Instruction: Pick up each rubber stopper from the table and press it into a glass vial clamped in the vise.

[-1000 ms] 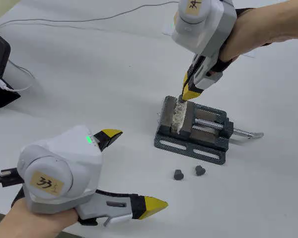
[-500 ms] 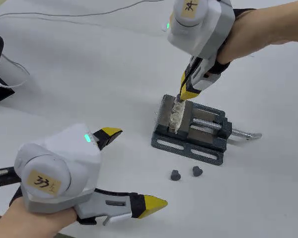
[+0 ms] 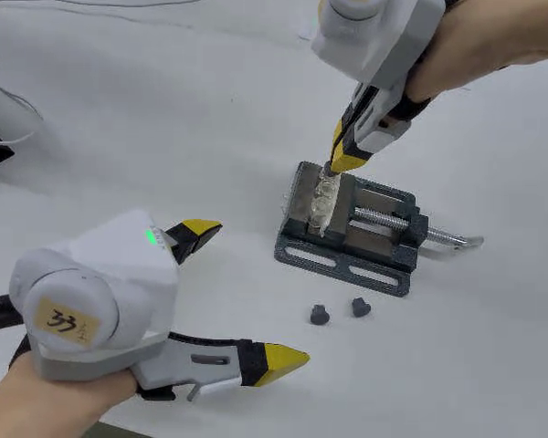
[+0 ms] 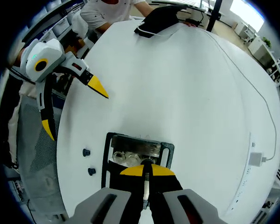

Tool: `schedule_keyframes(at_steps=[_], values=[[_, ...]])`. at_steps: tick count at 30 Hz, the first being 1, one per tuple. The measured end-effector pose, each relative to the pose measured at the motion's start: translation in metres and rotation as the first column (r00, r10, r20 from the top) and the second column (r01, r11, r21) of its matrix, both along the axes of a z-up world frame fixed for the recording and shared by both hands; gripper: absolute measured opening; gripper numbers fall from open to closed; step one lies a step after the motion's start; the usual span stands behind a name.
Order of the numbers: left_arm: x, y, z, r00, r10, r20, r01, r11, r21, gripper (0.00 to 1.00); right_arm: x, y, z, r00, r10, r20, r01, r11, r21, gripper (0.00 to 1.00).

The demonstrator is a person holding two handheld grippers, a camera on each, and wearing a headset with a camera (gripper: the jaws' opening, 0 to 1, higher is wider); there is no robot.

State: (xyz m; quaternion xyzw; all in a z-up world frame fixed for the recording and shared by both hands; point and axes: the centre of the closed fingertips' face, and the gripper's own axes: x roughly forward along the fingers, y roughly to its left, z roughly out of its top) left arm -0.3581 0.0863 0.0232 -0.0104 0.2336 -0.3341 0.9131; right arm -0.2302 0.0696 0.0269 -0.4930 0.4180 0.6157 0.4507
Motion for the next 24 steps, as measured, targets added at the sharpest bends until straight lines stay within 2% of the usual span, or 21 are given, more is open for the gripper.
schedule_keyframes(at_steps=[3, 9, 14, 16, 17, 18, 19, 20, 21, 22, 23, 24], values=[[0.0016, -0.0002, 0.0006, 1.0, 0.001, 0.001, -0.001, 1.0, -0.003, 0.92, -0.0038, -0.0003, 0.0005, 0.999, 0.041, 0.031, -0.041, 0.999, -0.021, 0.0], [0.0044, -0.0013, 0.0008, 1.0, 0.006, 0.003, -0.006, 1.0, -0.012, 0.92, -0.0054, -0.0008, 0.0014, 0.999, 0.032, 0.04, -0.031, 0.999, -0.025, 0.0], [0.0066, -0.0026, 0.0025, 1.0, 0.009, 0.009, -0.009, 1.0, -0.022, 0.92, -0.0028, 0.0017, -0.0004, 0.997, 0.045, 0.064, -0.042, 0.998, -0.047, 0.0], [0.0075, -0.0026, 0.0034, 1.0, 0.013, 0.012, -0.013, 1.0, -0.027, 0.92, -0.0011, 0.0011, -0.0001, 0.999, 0.004, 0.046, -0.003, 0.999, -0.034, 0.0], [0.0079, -0.0023, 0.0035, 1.0, 0.015, 0.013, -0.015, 0.999, -0.028, 0.92, 0.0001, 0.0014, 0.0001, 0.999, 0.016, 0.043, -0.015, 1.0, -0.027, 0.0], [0.0082, -0.0021, 0.0035, 1.0, 0.016, 0.012, -0.016, 0.999, -0.03, 0.92, -0.0005, 0.0004, 0.0002, 0.999, -0.023, 0.038, 0.024, 1.0, -0.019, 0.0], [0.0086, -0.0017, 0.0035, 1.0, 0.018, 0.012, -0.018, 0.999, -0.03, 0.92, -0.0005, 0.001, 0.0003, 0.999, 0.007, 0.044, -0.006, 1.0, -0.014, 0.0], [0.0092, -0.0011, 0.0039, 1.0, 0.021, 0.014, -0.021, 0.999, -0.03, 0.92, 0.0001, 0.0008, 0.0, 0.999, -0.038, 0.029, 0.039, 0.999, -0.009, 0.0], [0.0094, -0.0009, 0.004, 1.0, 0.022, 0.012, -0.021, 0.999, -0.031, 0.92, 0.0015, 0.0006, 0.0002, 0.999, -0.023, 0.029, 0.023, 1.0, -0.006, 0.0], [0.0099, -0.0007, 0.0046, 1.0, 0.023, 0.014, -0.022, 0.999, -0.032, 0.91, 0.0019, 0.0009, -0.0002, 0.998, -0.066, 0.011, 0.066, 0.998, 0.003, 0.0], [0.0102, -0.0005, 0.0047, 1.0, 0.023, 0.014, -0.022, 0.999, -0.03, 0.92, 0.0019, 0.0003, -0.0001, 0.999, -0.038, 0.02, 0.038, 0.999, 0.004, 0.0], [0.0105, -0.0003, 0.0049, 1.0, 0.022, 0.015, -0.022, 0.999, -0.029, 0.91, 0.0013, 0.0007, 0.0002, 0.999, -0.042, 0.02, 0.042, 0.999, 0.005, 0.0]])
